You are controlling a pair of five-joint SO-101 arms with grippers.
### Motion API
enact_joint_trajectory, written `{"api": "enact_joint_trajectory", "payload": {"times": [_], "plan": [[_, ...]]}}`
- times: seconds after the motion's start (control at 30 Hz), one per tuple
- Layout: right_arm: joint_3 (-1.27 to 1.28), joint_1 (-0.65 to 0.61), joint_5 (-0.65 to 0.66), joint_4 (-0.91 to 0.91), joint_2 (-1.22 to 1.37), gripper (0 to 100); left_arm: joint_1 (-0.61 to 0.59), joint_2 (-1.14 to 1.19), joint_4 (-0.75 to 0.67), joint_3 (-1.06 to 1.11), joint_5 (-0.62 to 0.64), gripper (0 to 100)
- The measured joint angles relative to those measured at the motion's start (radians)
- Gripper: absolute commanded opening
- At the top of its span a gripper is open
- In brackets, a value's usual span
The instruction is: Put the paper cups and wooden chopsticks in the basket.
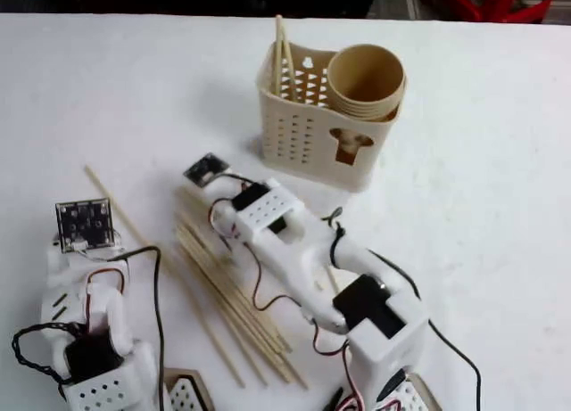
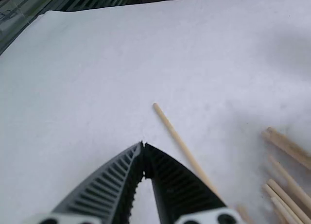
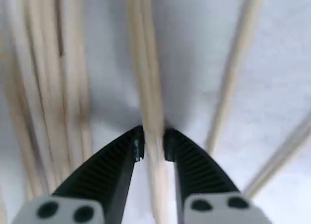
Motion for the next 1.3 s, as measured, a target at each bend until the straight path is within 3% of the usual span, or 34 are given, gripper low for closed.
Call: {"api": "enact_joint_trajectory", "payload": {"times": [0.37, 1.03, 1.3], "plan": [[0.003, -0.003, 0.0, 0.02, -0.034, 1.7, 0.0, 0.0, 0.0, 0.0, 0.0, 3], [0.006, 0.046, 0.002, 0.147, -0.517, 1.7, 0.0, 0.0, 0.0, 0.0, 0.0, 3], [0.006, 0.083, -0.031, -0.025, -0.773, 1.7, 0.0, 0.0, 0.0, 0.0, 0.0, 3]]}}
